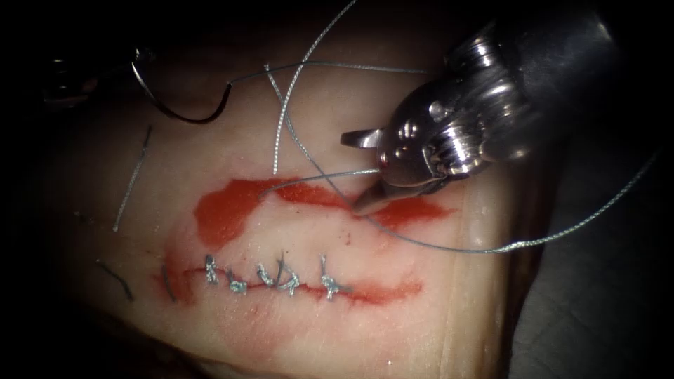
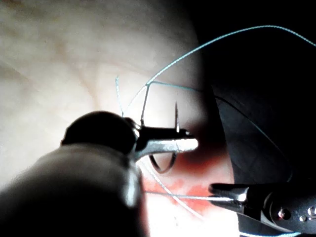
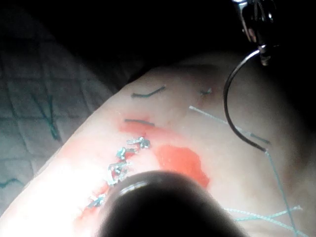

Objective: Wound Closure

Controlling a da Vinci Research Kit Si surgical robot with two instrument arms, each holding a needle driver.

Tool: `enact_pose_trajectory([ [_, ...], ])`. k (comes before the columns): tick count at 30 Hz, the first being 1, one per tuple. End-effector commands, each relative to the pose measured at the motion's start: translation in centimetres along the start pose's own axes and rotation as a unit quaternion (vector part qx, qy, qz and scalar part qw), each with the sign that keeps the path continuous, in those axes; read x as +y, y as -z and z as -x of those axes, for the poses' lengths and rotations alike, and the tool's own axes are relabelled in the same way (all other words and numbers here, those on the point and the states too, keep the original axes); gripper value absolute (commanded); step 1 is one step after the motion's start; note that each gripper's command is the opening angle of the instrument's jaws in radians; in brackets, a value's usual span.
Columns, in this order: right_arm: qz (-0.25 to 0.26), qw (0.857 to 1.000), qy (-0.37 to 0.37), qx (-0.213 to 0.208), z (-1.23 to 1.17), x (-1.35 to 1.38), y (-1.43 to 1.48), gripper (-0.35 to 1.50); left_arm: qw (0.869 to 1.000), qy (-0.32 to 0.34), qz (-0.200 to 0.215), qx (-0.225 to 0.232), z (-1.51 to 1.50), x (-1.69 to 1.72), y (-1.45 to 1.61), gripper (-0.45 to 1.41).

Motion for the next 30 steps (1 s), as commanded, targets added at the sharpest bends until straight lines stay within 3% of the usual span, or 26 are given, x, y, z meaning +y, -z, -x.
enact_pose_trajectory([
  [1,0.000,0.999,-0.040,-0.005,0.06,-0.01,-0.09,-0.35,1.000,-0.001,-0.001,0.000,0.01,0.07,-0.03,-0.45],
  [5,0.006,0.999,-0.051,-0.009,0.08,-0.03,0.01,-0.35,1.000,-0.001,-0.001,0.000,0.00,0.07,-0.03,-0.45],
  [8,0.002,0.998,-0.056,0.011,0.06,-0.07,0.14,-0.35,1.000,-0.001,-0.001,0.000,0.00,0.07,-0.03,-0.45],
  [13,-0.006,0.996,-0.066,0.056,-0.23,-0.16,0.40,-0.35,1.000,-0.001,-0.001,0.000,0.00,0.07,-0.03,-0.45],
  [16,-0.017,0.990,-0.085,0.109,-0.78,-0.29,0.64,-0.35,1.000,-0.001,-0.001,0.000,0.00,0.07,-0.03,-0.45],
  [23,-0.043,0.975,-0.137,0.167,-1.87,-0.47,0.99,-0.35,1.000,-0.001,-0.001,0.001,0.01,0.06,-0.03,-0.45],
  [26,-0.059,0.968,-0.158,0.186,-2.29,-0.49,1.17,-0.35,1.000,0.000,-0.001,0.001,0.01,0.06,-0.02,-0.45],
  [30,-0.075,0.960,-0.174,0.207,-2.65,-0.48,1.38,-0.35,1.000,0.000,-0.001,0.001,0.01,0.06,-0.02,-0.45],
])
